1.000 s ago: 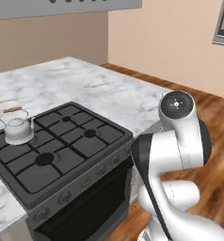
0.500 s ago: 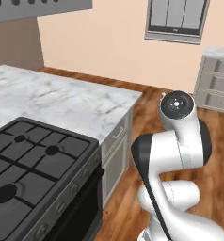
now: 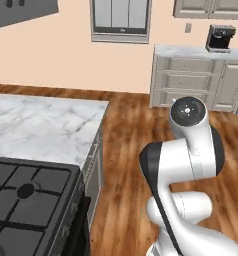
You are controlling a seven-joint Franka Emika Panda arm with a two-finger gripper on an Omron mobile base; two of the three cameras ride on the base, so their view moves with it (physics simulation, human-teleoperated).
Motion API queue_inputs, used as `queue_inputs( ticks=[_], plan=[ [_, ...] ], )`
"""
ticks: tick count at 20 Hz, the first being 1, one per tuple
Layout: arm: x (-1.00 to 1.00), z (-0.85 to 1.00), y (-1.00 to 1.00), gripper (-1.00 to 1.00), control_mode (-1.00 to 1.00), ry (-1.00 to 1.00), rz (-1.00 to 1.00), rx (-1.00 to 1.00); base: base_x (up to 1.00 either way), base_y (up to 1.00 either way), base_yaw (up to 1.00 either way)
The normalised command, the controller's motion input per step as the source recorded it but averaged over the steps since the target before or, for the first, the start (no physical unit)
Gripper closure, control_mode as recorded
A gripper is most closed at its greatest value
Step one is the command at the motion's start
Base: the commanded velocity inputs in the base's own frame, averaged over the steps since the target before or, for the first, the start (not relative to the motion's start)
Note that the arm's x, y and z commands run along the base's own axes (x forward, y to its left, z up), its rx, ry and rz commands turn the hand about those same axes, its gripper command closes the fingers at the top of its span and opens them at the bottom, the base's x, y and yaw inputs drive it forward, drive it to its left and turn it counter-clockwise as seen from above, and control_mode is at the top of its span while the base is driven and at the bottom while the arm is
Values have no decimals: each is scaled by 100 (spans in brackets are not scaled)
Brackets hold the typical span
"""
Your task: Pick the kettle from the cabinet and place it on a stove burner. Then pick the pot from the counter and place it on another stove burner. Finally, turn both burners on.
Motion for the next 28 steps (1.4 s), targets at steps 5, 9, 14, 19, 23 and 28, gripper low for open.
queue_inputs(
  ticks=[5,9,14,19,23,28],
  plan=[
    [0,0,0,-100,100,0,0,0,30,30,-51],
    [0,0,0,-100,100,0,0,0,46,27,-49],
    [0,0,0,-100,100,0,0,0,49,27,-48],
    [0,0,0,-100,100,0,0,0,52,26,-47],
    [0,0,0,-100,100,0,0,0,48,21,-46],
    [0,0,0,-100,100,0,0,0,44,19,-46]
  ],
)
